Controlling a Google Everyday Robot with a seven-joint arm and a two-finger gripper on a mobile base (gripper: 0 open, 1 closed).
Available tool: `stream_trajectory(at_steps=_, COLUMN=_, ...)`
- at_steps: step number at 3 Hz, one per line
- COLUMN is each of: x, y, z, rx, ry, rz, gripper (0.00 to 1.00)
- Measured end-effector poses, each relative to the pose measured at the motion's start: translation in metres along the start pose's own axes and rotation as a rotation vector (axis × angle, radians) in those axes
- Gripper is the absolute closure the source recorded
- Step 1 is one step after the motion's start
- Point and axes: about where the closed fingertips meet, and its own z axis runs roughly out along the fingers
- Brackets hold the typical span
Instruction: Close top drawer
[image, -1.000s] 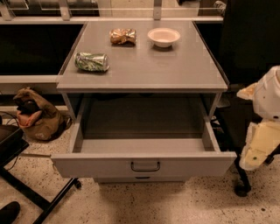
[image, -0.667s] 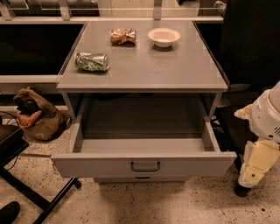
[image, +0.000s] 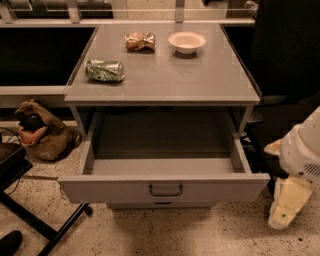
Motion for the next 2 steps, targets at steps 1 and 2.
stream_trajectory(at_steps=1, x=0.017, y=0.012, z=0.049, rx=-0.073, ry=-0.011, rz=0.022, gripper=0.0)
stream_trajectory(at_steps=2, x=0.034, y=0.027, z=0.104, rx=-0.17, ry=-0.023, rz=0.044, gripper=0.0)
